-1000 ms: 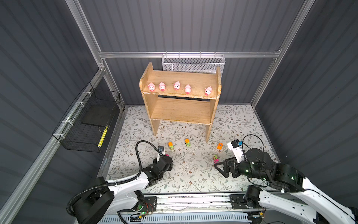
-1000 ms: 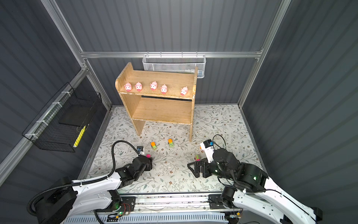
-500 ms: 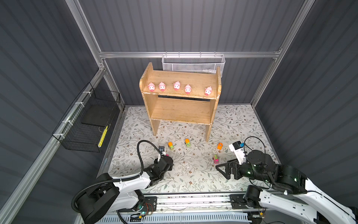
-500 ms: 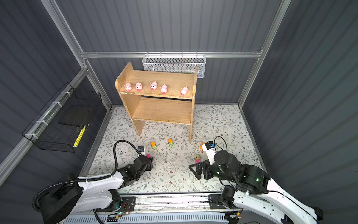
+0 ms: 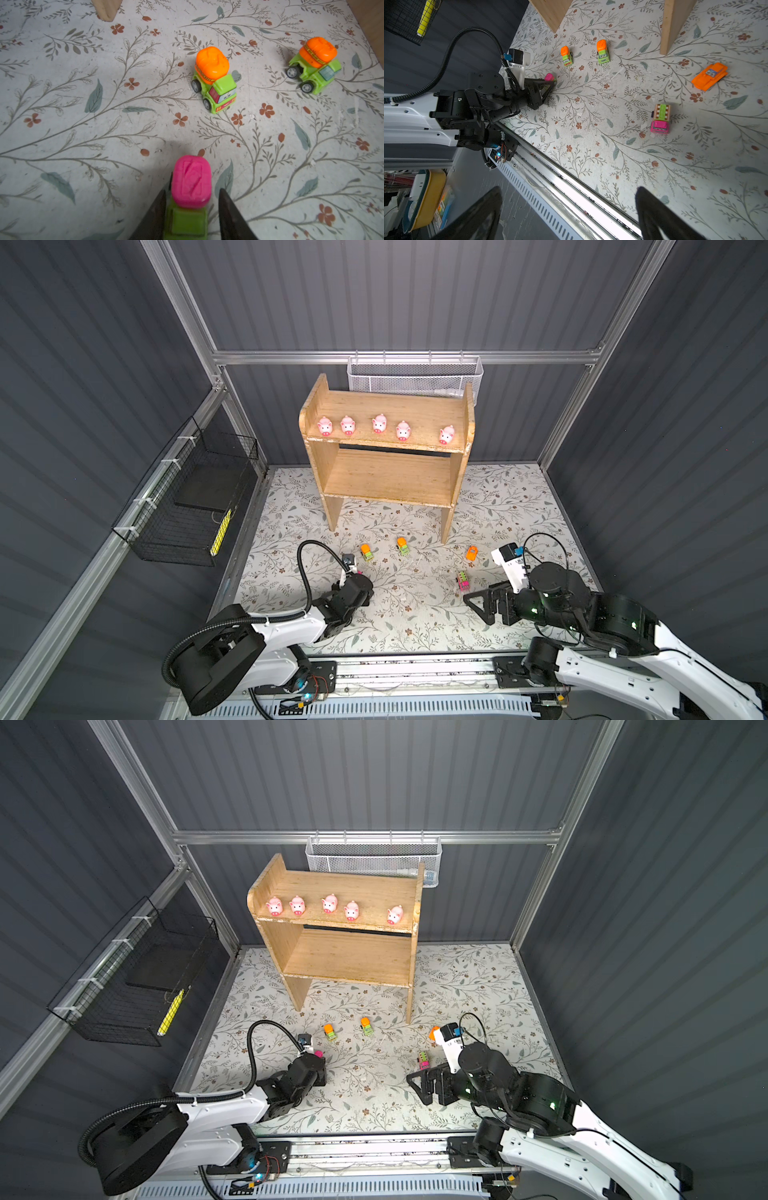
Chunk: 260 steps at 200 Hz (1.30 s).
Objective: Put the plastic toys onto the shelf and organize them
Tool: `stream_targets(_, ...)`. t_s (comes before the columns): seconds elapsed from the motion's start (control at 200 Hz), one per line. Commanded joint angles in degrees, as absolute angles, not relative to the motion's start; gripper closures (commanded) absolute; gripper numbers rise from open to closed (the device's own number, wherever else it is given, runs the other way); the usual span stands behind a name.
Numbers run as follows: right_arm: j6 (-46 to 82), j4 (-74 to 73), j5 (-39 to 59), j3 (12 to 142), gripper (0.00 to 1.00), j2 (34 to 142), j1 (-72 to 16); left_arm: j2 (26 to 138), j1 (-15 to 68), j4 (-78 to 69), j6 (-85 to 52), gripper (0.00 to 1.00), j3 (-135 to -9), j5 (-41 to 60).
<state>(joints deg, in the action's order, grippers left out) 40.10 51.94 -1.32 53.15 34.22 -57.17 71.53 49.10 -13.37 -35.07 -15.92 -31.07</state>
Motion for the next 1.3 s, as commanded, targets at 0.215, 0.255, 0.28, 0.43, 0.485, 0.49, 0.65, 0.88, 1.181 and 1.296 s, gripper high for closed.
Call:
stream_targets(0.215,39.9,51.6,-1.9,52.6,0.01,34.4,-57.6,69.5,49.3,-6.3,-34.2,0.64,-20.8,-31.5)
stream_targets(0.255,39.8,51.1,-1.7,52.1,0.01,34.7,-57.6,69.1,49.3,-4.9,-34.2,0.65,-21.6,-31.7)
stream_targets(0.28,39.8,50.7,-1.6,52.0,0.01,34.9,-57.6,68.8,49.3,-4.1,-34.2,0.65,-22.1,-31.7)
stream_targets(0.43,39.3,49.2,-0.9,51.5,0.01,36.2,-57.5,67.6,49.3,0.2,-34.0,0.66,-25.1,-31.7)
stream_targets(0.485,38.9,48.9,-0.8,51.6,0.01,36.7,-57.5,67.5,49.3,1.3,-33.8,0.65,-25.9,-31.8)
stream_targets(0.49,38.9,48.9,-0.8,51.7,0.01,36.7,-57.5,67.5,49.3,1.3,-33.7,0.65,-25.9,-31.7)
stream_targets(0.65,38.2,48.9,-0.9,52.0,0.01,37.7,-57.5,68.3,49.3,-0.1,-33.4,0.45,-24.2,-31.1)
stream_targets(0.88,38.5,49.4,-1.0,52.0,0.01,37.6,-57.6,70.9,49.2,-4.7,-32.9,0.35,-21.8,-29.1)
stream_targets(1.181,39.5,50.3,-1.4,51.6,0.01,36.3,-57.5,74.6,46.2,-9.2,-31.7,0.43,-20.6,-25.0)
stream_targets(1.296,39.7,50.8,-1.7,51.6,0.01,35.8,-57.6,74.8,45.3,-9.6,-31.5,0.48,-20.4,-24.3)
